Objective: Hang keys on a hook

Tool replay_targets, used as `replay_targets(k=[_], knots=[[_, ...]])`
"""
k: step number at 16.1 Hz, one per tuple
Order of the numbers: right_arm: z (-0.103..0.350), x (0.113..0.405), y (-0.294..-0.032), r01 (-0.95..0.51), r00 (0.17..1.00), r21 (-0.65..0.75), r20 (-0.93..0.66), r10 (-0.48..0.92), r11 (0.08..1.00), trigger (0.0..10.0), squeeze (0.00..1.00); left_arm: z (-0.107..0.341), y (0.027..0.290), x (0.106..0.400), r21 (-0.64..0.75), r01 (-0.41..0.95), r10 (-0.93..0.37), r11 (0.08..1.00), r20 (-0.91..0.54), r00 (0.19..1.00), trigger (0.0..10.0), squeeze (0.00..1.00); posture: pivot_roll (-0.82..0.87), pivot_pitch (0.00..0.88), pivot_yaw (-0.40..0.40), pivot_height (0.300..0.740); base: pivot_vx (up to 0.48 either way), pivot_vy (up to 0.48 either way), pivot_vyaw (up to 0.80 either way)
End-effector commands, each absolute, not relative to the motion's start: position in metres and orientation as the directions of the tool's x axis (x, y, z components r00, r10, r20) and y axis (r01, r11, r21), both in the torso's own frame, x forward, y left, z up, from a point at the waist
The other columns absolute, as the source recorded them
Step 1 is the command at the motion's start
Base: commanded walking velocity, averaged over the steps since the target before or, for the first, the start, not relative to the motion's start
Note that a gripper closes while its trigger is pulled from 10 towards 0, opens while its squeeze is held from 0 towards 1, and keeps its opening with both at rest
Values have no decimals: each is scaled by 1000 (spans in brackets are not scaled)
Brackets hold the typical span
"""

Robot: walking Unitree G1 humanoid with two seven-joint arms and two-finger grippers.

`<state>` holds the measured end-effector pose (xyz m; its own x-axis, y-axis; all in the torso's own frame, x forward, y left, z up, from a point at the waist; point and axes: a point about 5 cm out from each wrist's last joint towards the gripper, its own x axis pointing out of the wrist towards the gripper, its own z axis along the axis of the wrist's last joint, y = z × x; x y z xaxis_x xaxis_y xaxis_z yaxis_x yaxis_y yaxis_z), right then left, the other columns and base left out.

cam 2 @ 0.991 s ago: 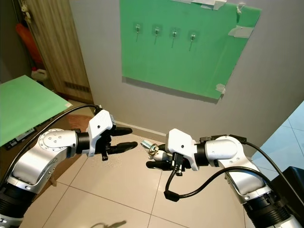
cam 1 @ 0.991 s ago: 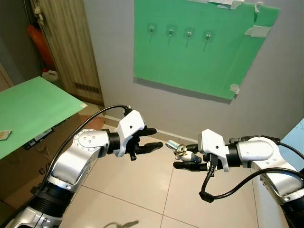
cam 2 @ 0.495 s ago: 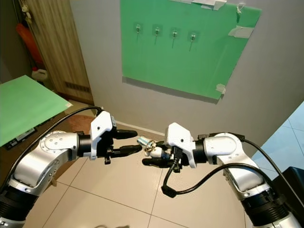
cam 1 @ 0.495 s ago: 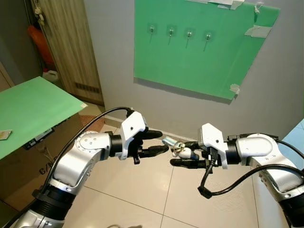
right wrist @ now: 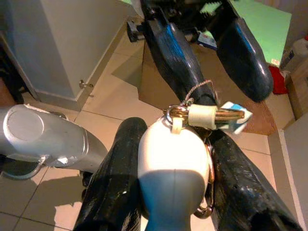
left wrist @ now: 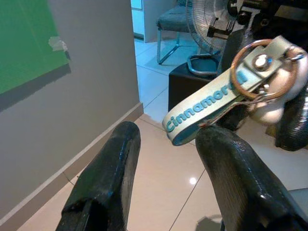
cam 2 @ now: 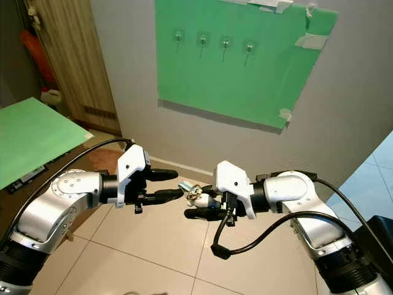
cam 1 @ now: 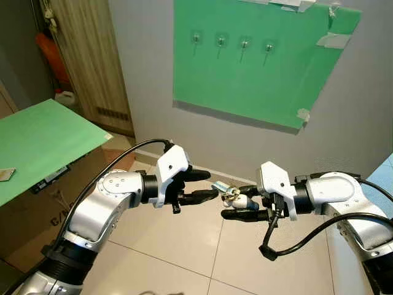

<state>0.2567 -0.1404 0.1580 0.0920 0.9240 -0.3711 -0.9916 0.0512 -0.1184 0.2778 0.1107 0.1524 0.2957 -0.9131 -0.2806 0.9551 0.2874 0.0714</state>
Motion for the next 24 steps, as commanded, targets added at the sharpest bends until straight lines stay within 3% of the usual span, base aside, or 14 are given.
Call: replay_targets(k=[1, 7, 16, 22, 24], knots=[[162, 255, -142, -992, 79, -121, -370, 926, 37, 0, 0, 158, 109, 278, 100, 958, -917, 268, -278, 285, 10000, 0, -60, 0, -9, 740, 0, 0, 0], [161, 251, -141, -993, 69, -118, -374, 925, 26, 0, 0, 158, 107, 279, 104, 958, -917, 266, -279, 285, 10000, 0, -64, 0, -7, 740, 0, 0, 0], [155, 267, -150, -981, 172, -152, -397, 901, 120, 0, 0, 156, 102, 274, 148, 961, -908, 234, -321, 270, 10000, 0, -66, 0, -6, 740, 0, 0, 0], [157, 271, -149, -983, 182, -98, -367, 912, 156, 0, 0, 156, 92, 274, 360, 921, -832, 148, -458, 313, 10000, 0, -64, 0, -9, 740, 0, 0, 0], [155, 266, -149, -988, 154, -86, -379, 913, 130, 0, 0, 164, 95, 282, 467, 872, -793, 148, -471, 387, 10000, 0, -63, 0, -12, 740, 0, 0, 0]])
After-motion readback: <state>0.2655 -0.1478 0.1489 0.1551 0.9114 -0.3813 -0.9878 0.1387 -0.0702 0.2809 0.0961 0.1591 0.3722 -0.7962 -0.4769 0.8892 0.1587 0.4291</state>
